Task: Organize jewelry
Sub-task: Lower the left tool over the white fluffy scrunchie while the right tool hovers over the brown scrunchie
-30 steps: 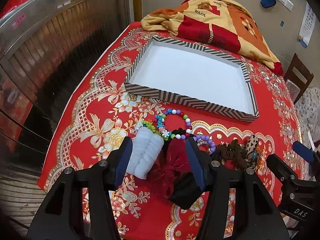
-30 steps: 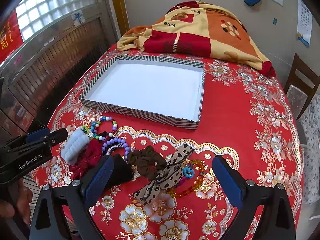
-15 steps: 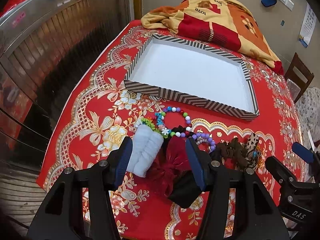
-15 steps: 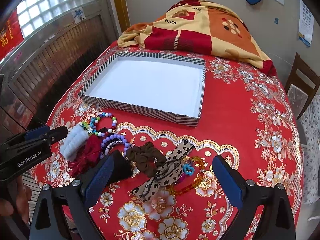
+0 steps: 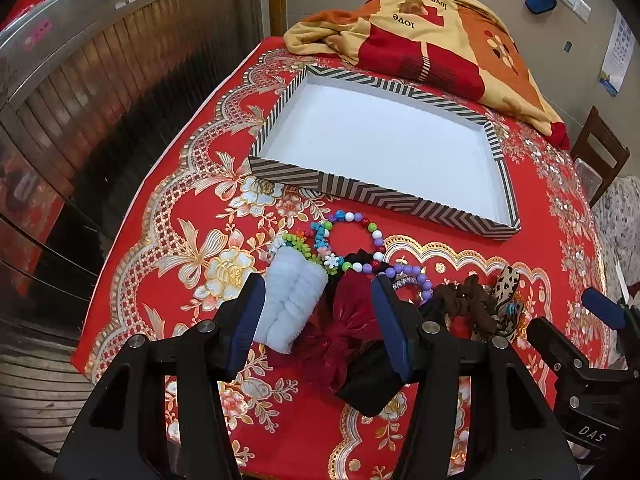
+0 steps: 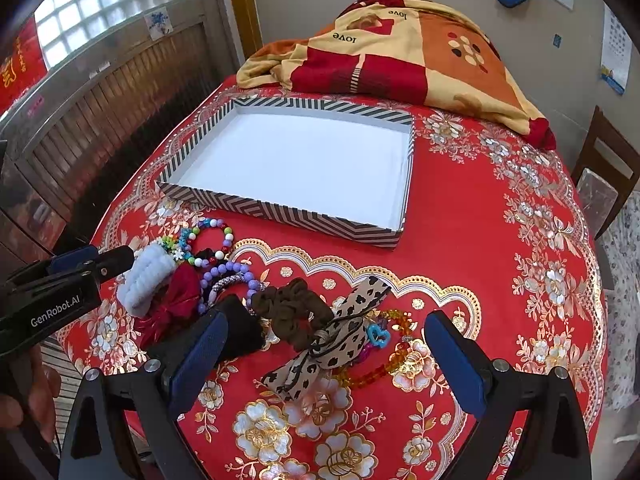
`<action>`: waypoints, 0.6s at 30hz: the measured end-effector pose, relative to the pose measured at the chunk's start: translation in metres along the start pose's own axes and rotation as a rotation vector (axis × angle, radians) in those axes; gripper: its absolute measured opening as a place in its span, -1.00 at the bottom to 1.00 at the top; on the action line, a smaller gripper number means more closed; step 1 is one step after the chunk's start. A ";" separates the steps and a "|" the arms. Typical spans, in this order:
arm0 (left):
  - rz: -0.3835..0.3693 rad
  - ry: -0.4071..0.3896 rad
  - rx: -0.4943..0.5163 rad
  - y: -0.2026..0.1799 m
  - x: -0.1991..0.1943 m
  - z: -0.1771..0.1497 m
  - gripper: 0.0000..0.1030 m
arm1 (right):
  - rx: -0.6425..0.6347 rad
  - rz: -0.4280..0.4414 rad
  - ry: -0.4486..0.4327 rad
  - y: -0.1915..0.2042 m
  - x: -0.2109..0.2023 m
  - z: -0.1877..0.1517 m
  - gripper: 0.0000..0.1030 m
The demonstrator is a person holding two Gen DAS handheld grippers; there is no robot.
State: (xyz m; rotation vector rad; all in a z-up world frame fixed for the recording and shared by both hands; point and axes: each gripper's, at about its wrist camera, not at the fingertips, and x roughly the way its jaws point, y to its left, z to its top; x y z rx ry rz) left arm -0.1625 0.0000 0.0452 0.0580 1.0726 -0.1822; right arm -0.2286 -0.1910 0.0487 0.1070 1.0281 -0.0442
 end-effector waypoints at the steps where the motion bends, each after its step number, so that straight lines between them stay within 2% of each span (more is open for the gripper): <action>1: 0.000 -0.001 0.000 0.000 0.000 0.000 0.07 | 0.001 0.000 0.000 0.000 0.000 0.000 0.90; 18: 0.005 0.020 -0.011 0.004 0.006 0.000 0.07 | -0.012 0.009 0.024 -0.001 0.008 0.000 0.90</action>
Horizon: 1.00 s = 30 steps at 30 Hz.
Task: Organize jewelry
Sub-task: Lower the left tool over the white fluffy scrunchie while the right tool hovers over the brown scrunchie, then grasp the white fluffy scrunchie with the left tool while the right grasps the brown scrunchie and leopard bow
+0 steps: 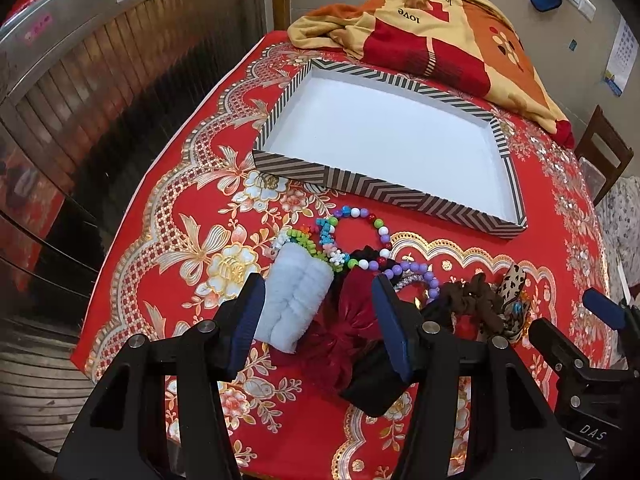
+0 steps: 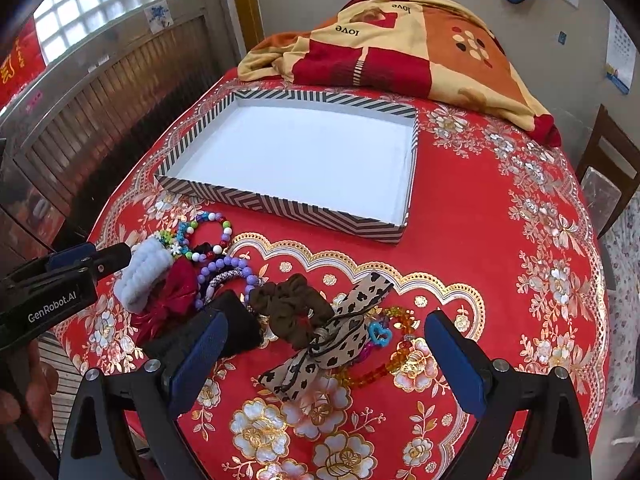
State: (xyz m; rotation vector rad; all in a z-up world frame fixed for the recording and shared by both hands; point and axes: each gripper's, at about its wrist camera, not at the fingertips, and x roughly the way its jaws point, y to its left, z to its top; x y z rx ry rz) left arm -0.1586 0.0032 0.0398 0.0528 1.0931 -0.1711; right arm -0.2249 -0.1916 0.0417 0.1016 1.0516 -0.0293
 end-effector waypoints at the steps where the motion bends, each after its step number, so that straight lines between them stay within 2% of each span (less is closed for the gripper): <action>1: 0.000 0.001 0.000 0.000 0.000 0.001 0.07 | -0.001 0.000 0.000 0.000 0.000 0.000 0.90; 12: -0.023 0.033 -0.008 0.018 0.005 0.004 0.07 | 0.019 0.001 0.027 -0.018 0.007 -0.004 0.90; 17: -0.093 0.079 0.002 0.037 0.010 0.000 0.07 | 0.066 -0.002 0.044 -0.040 0.011 -0.012 0.90; 24: -0.167 0.170 0.003 0.041 0.029 -0.007 0.07 | 0.107 0.021 0.065 -0.061 0.017 -0.021 0.90; 28: -0.170 0.182 0.021 0.036 0.037 -0.004 0.07 | 0.123 0.050 0.084 -0.065 0.025 -0.025 0.90; 30: -0.158 0.190 0.032 0.034 0.042 -0.003 0.07 | 0.128 0.070 0.092 -0.063 0.028 -0.024 0.81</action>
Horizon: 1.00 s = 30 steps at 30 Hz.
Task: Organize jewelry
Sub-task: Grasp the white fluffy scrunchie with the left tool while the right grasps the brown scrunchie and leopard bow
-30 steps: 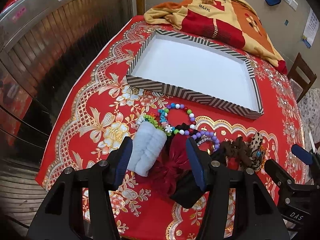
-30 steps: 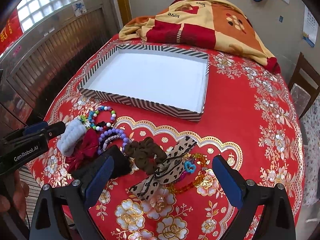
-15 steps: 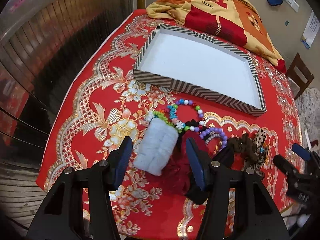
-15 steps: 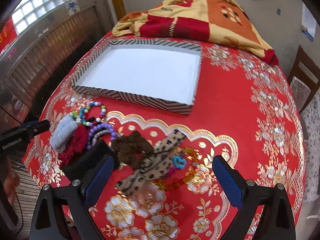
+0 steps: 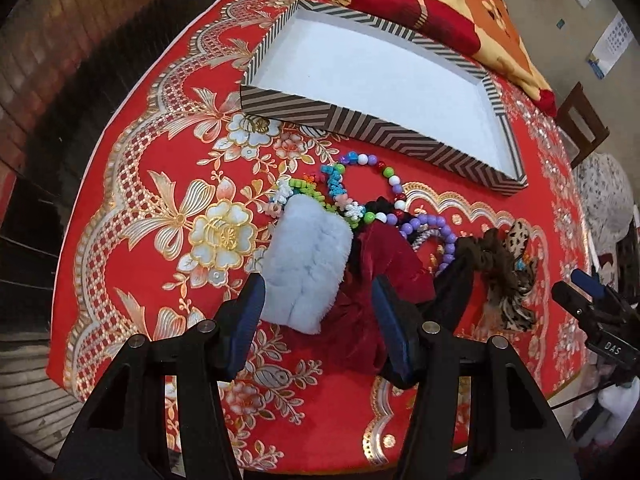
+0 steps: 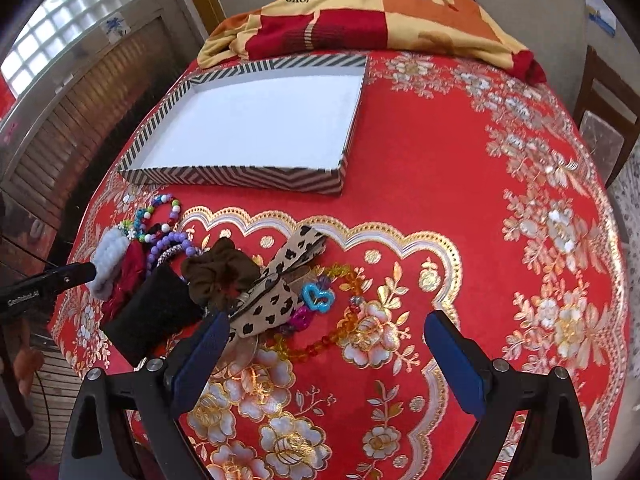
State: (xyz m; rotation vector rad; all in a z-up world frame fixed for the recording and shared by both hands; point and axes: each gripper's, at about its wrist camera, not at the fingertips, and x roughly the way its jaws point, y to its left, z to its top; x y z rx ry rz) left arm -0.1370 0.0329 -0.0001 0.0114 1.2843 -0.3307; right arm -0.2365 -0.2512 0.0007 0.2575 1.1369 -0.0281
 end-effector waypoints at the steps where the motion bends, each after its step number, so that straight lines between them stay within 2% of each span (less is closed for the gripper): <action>1: 0.002 0.005 0.001 0.001 0.002 0.001 0.07 | 0.003 0.010 0.002 0.001 0.002 0.001 0.78; 6: 0.003 0.032 0.009 0.002 0.013 0.005 0.07 | 0.001 0.047 0.019 0.009 0.009 0.006 0.52; 14: -0.012 0.047 0.000 0.007 0.022 0.008 0.07 | -0.096 0.057 0.016 0.034 0.015 0.009 0.50; 19: -0.013 0.050 0.009 0.009 0.023 0.009 0.07 | -0.201 0.057 0.054 0.059 0.031 0.016 0.50; 22: -0.019 0.055 0.003 0.010 0.025 0.009 0.06 | -0.181 0.053 0.081 0.057 0.047 0.018 0.49; 23: -0.025 0.057 -0.004 0.012 0.026 0.009 0.06 | -0.170 0.067 0.090 0.055 0.051 0.018 0.30; 24: -0.031 0.058 -0.009 0.013 0.026 0.010 0.01 | -0.156 0.091 0.104 0.053 0.055 0.017 -0.06; 26: -0.034 0.056 -0.005 0.014 0.027 0.010 -0.19 | -0.148 0.102 0.106 0.052 0.060 0.016 -0.20; 30: -0.027 0.036 0.022 0.013 0.025 0.009 -0.42 | -0.154 0.125 0.080 0.051 0.056 0.013 -0.43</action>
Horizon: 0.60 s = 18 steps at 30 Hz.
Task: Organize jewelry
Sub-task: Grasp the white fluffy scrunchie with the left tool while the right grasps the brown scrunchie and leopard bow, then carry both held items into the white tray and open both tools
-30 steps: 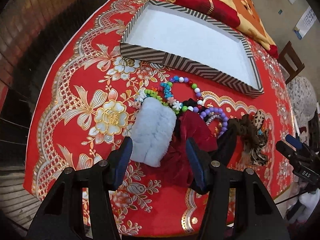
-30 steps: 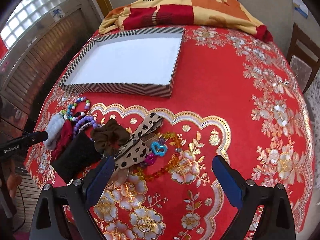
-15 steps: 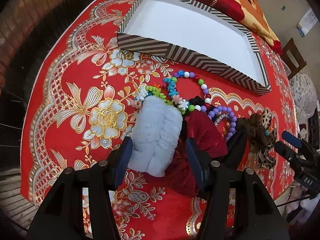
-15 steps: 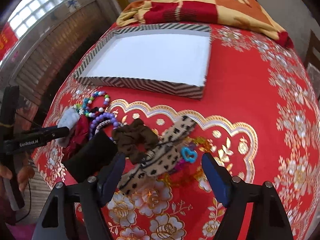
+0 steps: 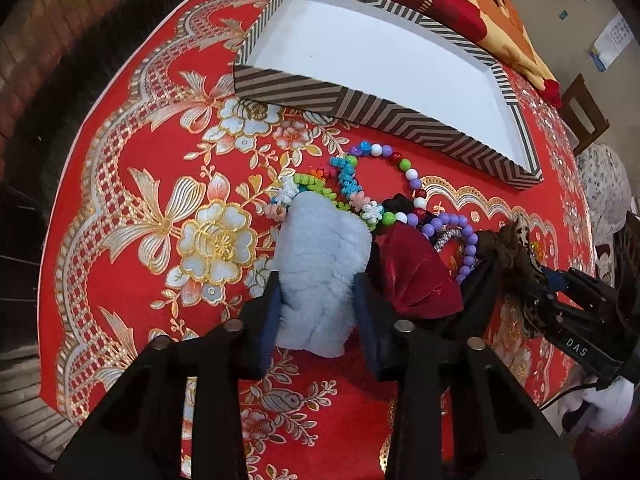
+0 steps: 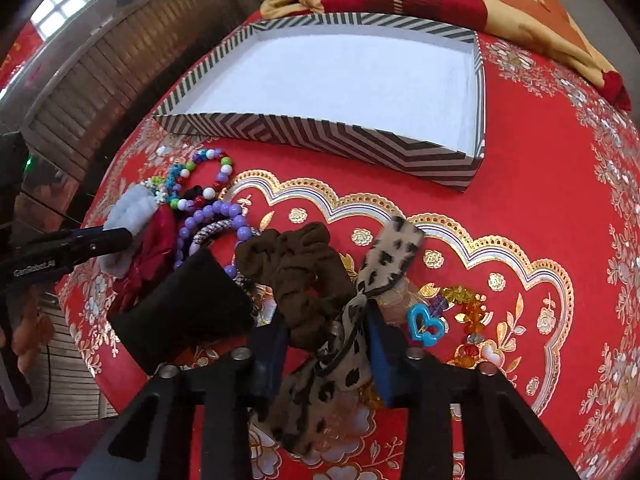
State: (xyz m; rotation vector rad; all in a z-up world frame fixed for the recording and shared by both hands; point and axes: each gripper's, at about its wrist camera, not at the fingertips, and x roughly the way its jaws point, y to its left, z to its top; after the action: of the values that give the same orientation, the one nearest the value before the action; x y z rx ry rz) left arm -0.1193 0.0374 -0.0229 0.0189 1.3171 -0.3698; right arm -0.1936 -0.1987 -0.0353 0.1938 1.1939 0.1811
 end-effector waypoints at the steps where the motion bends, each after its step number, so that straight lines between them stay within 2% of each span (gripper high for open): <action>1: 0.001 -0.004 0.004 -0.001 0.000 0.000 -0.46 | 0.005 0.001 -0.007 -0.001 -0.002 -0.001 -0.45; 5: -0.011 -0.031 -0.007 0.001 -0.010 -0.001 -0.55 | 0.015 0.012 -0.044 -0.002 -0.017 0.000 -0.49; 11: -0.031 -0.095 -0.029 0.005 -0.040 0.004 -0.56 | 0.014 0.017 -0.110 -0.002 -0.048 0.004 -0.49; 18: -0.052 -0.154 -0.032 0.000 -0.064 0.018 -0.56 | 0.014 0.035 -0.206 0.002 -0.085 0.024 -0.49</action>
State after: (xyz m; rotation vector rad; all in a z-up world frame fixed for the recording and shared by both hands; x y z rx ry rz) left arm -0.1149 0.0495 0.0425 -0.0696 1.1726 -0.3863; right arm -0.2017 -0.2185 0.0503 0.2398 0.9877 0.1797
